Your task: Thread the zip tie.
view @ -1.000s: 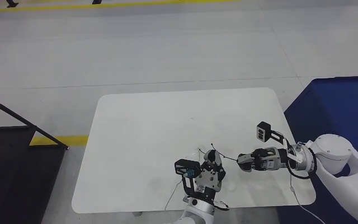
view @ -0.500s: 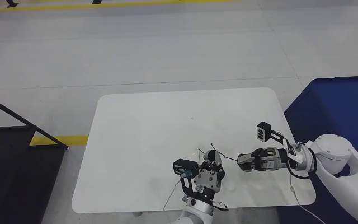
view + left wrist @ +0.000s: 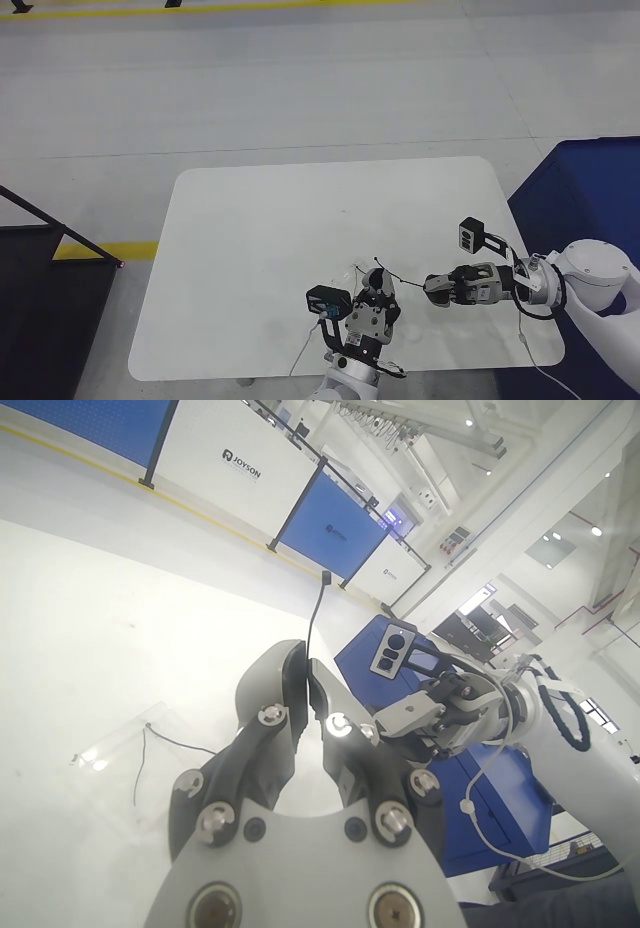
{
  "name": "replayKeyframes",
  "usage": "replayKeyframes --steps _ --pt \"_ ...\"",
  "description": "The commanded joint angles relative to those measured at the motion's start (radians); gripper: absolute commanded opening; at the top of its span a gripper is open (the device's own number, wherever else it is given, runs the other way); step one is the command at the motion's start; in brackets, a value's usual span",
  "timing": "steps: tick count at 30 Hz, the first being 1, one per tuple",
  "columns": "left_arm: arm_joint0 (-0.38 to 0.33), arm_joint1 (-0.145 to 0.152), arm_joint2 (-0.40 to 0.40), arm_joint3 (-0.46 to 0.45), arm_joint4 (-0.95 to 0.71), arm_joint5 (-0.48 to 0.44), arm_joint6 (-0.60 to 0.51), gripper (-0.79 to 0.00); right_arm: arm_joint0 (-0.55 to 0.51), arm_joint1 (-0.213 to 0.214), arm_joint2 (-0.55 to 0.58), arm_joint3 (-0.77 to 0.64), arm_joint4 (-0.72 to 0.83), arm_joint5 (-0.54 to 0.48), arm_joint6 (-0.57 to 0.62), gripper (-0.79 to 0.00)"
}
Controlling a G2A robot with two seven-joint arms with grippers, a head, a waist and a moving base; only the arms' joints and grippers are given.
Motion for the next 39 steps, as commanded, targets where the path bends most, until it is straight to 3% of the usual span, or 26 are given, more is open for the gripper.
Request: replayKeyframes --steps 1,13,29,39 --pt "0.001 0.001 0.0 0.001 0.005 0.0 -0.001 -0.785 0.0 0.0 0.0 0.0 0.0 0.0 0.0 -0.785" --pt "0.013 0.006 -0.008 0.001 0.009 -0.028 0.005 -0.785 0.0 0.0 0.0 0.0 0.0 0.0 0.0 -0.785" --pt "-0.003 0.0 0.012 0.011 0.032 0.033 -0.083 -0.785 -0.01 -0.005 -0.003 -0.016 -0.008 -0.011 -0.037 -0.785" --pt "-0.012 -0.005 0.016 0.012 0.002 0.023 -0.097 -0.785 -0.024 -0.012 0.009 -0.025 -0.016 -0.01 -0.049 -0.785"
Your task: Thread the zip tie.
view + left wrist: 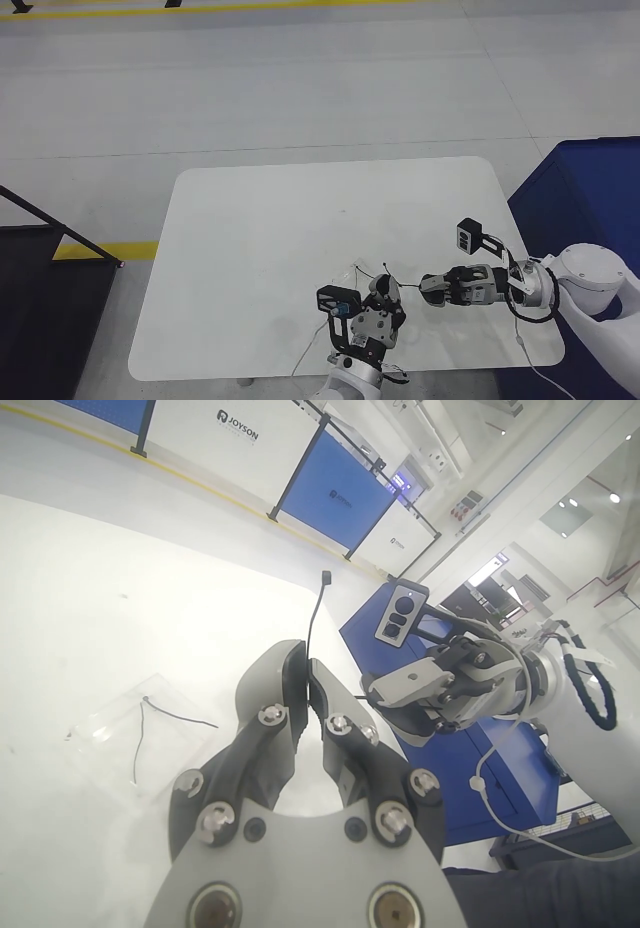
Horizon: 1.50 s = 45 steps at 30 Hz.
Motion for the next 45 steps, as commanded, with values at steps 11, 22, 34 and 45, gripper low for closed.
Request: replayKeyframes --steps 11,22,34,45 --pt "-0.016 -0.002 0.016 0.007 -0.021 -0.002 -0.047 -0.77 -0.005 -0.009 0.013 0.003 0.007 0.003 0.007 -0.785" --pt "0.009 0.009 -0.005 -0.002 -0.021 -0.029 0.007 -0.773 -0.012 -0.018 0.02 0.003 0.015 0.013 0.015 -0.785" --pt "0.051 0.029 -0.04 -0.025 -0.023 0.06 0.076 0.0 0.052 -0.033 -0.017 0.114 0.194 0.321 0.049 -0.785" --pt "0.048 0.031 -0.04 -0.012 -0.005 0.05 0.06 0.0 0.101 -0.035 -0.103 0.146 0.305 0.373 -0.003 -0.785"
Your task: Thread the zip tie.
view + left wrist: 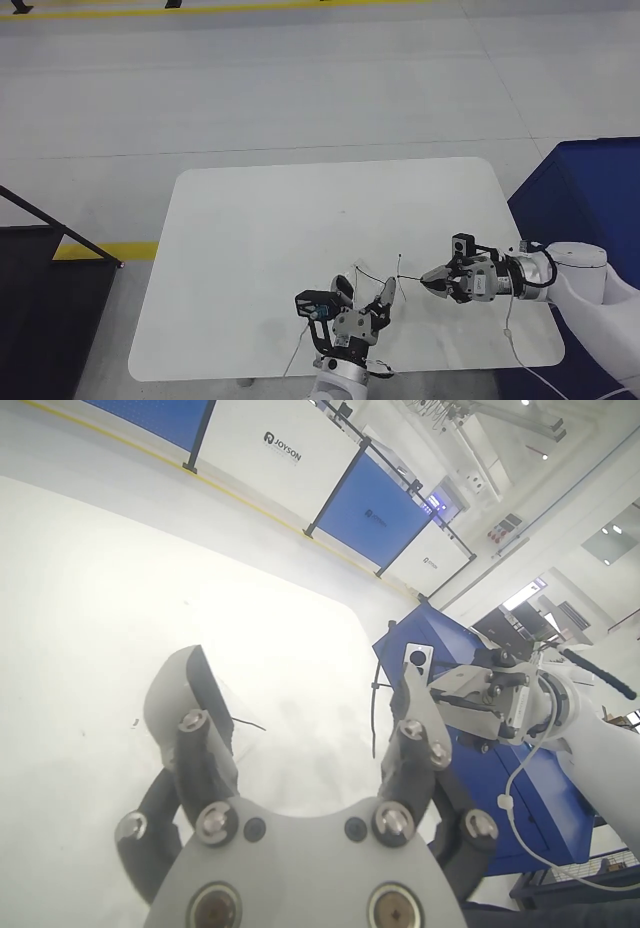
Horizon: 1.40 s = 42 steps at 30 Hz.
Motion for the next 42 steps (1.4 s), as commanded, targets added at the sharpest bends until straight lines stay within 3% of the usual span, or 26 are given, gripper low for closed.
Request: replayKeyframes --steps 1,4,5,6,7,10,22,29,32,42 --pt "-0.004 0.002 0.01 0.019 0.054 -0.033 -0.023 0.0 0.0 0.0 0.0 0.0 0.001 0.0 0.0 -0.785" --pt "-0.017 0.0 0.037 0.055 0.151 -0.113 -0.074 0.0 0.0 0.0 0.0 0.0 0.001 0.0 0.0 -0.785" --pt "-0.017 -0.001 0.039 0.062 0.172 -0.136 -0.08 -0.043 0.0 0.0 0.0 0.0 0.001 0.0 0.0 -0.785" --pt "-0.011 -0.004 0.037 0.068 0.188 -0.134 -0.078 -0.188 0.0 0.0 0.0 0.0 0.001 0.0 0.0 -0.785" --pt "-0.007 -0.007 0.038 0.077 0.2 -0.135 -0.088 -0.259 0.0 0.0 0.0 0.0 0.001 0.0 0.0 -0.785" --pt "-0.003 -0.021 0.035 0.088 0.218 -0.143 -0.115 -0.379 0.0 0.0 0.0 0.0 0.001 0.0 0.0 -0.785" --pt "-0.007 -0.079 0.014 0.112 0.214 -0.091 -0.206 -0.453 0.0 0.0 0.0 0.0 0.001 0.0 0.0 -0.785" --pt "-0.009 -0.103 0.009 0.13 0.225 -0.1 -0.227 -0.56 0.0 0.0 0.0 0.0 0.001 0.0 0.0 -0.785" --pt "-0.006 -0.11 0.003 0.133 0.228 -0.107 -0.225 -0.723 0.0 0.0 0.0 0.0 0.001 0.0 0.0 -0.785" --pt "0.011 -0.121 -0.015 0.143 0.239 -0.122 -0.214 -0.785 0.0 0.0 0.0 0.0 0.001 0.0 0.0 -0.785"
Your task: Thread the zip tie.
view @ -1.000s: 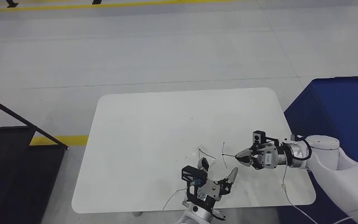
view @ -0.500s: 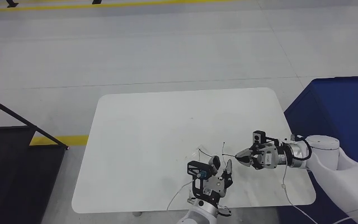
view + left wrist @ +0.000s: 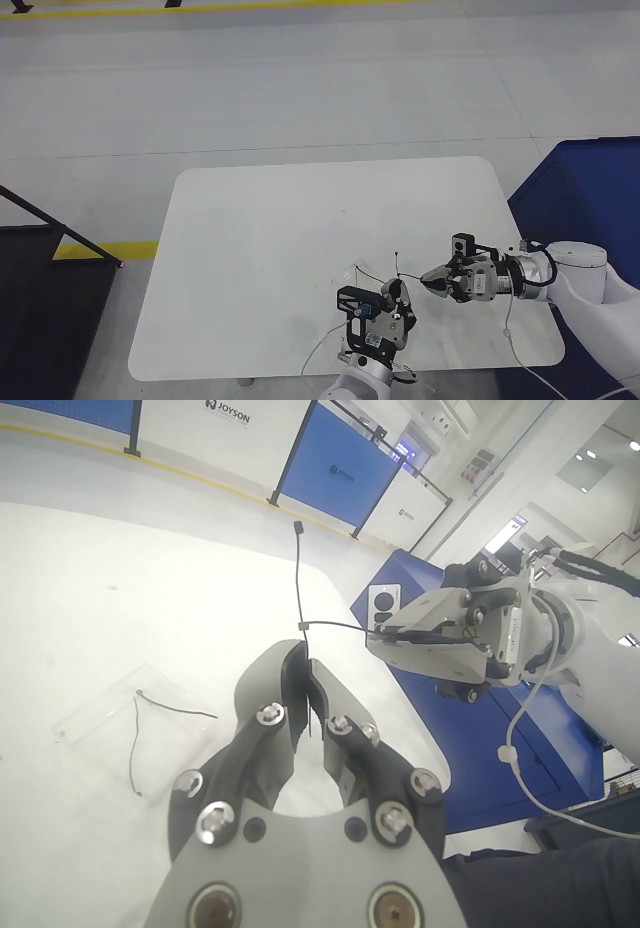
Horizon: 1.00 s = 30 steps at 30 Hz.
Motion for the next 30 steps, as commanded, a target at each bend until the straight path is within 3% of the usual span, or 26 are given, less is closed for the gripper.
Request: replayKeyframes --steps 1,25,26,27,30 --pt "0.002 0.0 -0.002 -0.001 0.004 -0.003 0.001 -0.785 0.0 0.0 0.0 0.0 0.0 0.0 0.0 -0.785" --pt "0.016 0.009 0.007 0.02 0.085 -0.025 -0.087 -0.785 -0.086 -0.007 0.105 -0.044 0.062 -0.071 -0.096 -0.785" --pt "0.016 0.009 0.007 0.02 0.088 -0.026 -0.088 -0.73 -0.089 -0.008 0.103 -0.049 0.059 -0.07 -0.096 -0.785" --pt "0.016 0.009 0.007 0.021 0.09 -0.027 -0.088 -0.594 -0.091 -0.009 0.103 -0.051 0.057 -0.07 -0.097 -0.785" --pt "0.017 0.008 0.008 0.022 0.1 -0.022 -0.087 -0.508 -0.094 -0.011 0.107 -0.054 0.053 -0.071 -0.095 -0.785"
